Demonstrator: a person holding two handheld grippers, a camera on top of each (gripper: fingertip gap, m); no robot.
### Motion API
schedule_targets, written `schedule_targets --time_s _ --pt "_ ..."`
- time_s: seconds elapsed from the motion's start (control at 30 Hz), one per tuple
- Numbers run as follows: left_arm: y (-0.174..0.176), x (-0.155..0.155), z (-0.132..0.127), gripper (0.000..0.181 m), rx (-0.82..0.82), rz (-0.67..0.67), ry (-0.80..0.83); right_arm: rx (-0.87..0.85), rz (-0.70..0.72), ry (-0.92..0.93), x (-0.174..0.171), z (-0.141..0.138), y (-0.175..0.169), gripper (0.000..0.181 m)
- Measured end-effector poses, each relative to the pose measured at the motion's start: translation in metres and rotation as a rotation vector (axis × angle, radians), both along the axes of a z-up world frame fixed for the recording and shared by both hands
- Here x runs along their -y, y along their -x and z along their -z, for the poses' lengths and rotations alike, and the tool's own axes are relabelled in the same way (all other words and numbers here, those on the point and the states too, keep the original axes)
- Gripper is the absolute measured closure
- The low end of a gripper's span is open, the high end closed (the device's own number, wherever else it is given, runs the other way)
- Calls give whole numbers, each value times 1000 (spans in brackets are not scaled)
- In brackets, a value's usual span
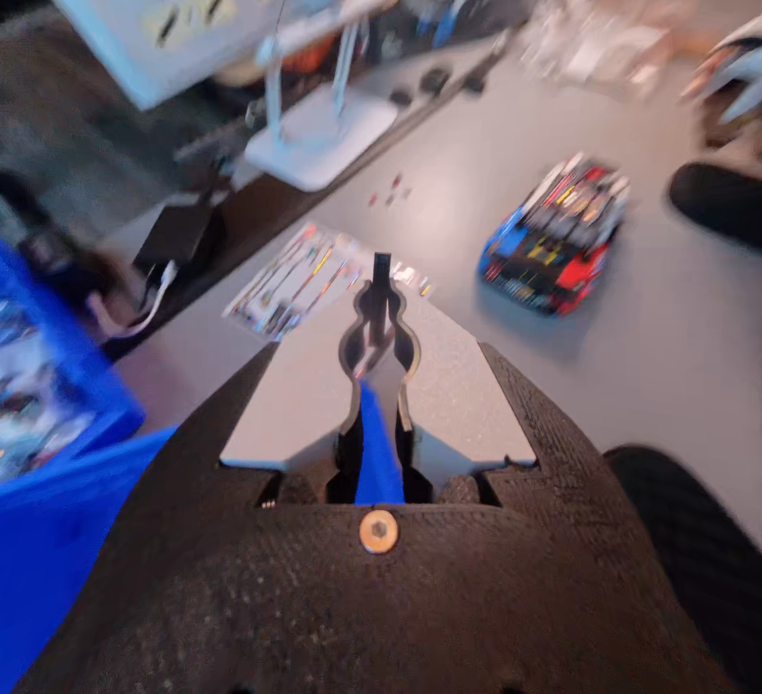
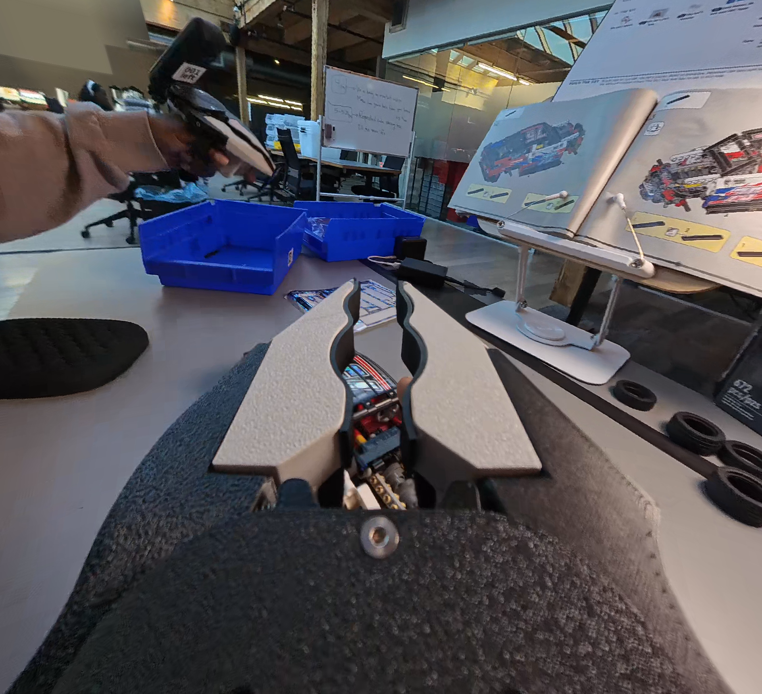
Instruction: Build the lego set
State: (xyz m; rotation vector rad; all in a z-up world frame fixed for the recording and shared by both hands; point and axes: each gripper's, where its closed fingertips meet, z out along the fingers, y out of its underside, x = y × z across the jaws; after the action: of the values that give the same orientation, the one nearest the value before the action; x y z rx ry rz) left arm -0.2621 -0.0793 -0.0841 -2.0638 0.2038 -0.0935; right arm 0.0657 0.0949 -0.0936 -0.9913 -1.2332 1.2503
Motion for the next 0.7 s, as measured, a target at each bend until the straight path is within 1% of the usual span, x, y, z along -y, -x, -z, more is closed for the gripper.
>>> schedule_targets --time_s 0.03,0.07,0.1,0.17,0.23,0.3,0.33,0.4,0.47,0.53,0.57,0.63,0.67,0.7 --pt "-41 -10 -28 177 91 83 -156 -8 -28 33 5 -2 4 167" --pt "-85 -15 -51 177 197 185 -302 -13 -65 75 12 -3 8 165" --pt "-123 -18 -65 177 289 268 -430 -7 -113 125 22 -5 13 163" --pt "-184 -24 -70 177 439 400 -602 26 -235 223 45 -9 20 159" --pt "-220 -35 -66 177 621 470 -720 47 -345 287 69 -18 26 158" --pt "-242 -49 -57 178 771 526 -758 66 -411 279 89 -29 30 156" --pt "-250 -57 -52 177 811 539 -754 80 -423 250 97 -32 33 155" --pt "-266 -66 -46 177 853 576 -733 126 -405 173 106 -30 40 154" --pt "-278 -70 -42 177 829 597 -717 153 -383 114 111 -25 45 154" --pt "-283 -71 -43 178 832 614 -711 149 -339 75 108 -23 50 167" --pt "-283 -71 -42 178 825 612 -711 140 -342 61 109 -23 49 176" --pt "-283 -71 -38 176 800 613 -692 155 -356 47 109 -20 48 176" --pt "-281 -72 -34 174 767 599 -670 178 -361 38 106 -16 48 176" --pt "-276 -75 -29 173 719 557 -646 203 -351 17 100 -12 47 176"
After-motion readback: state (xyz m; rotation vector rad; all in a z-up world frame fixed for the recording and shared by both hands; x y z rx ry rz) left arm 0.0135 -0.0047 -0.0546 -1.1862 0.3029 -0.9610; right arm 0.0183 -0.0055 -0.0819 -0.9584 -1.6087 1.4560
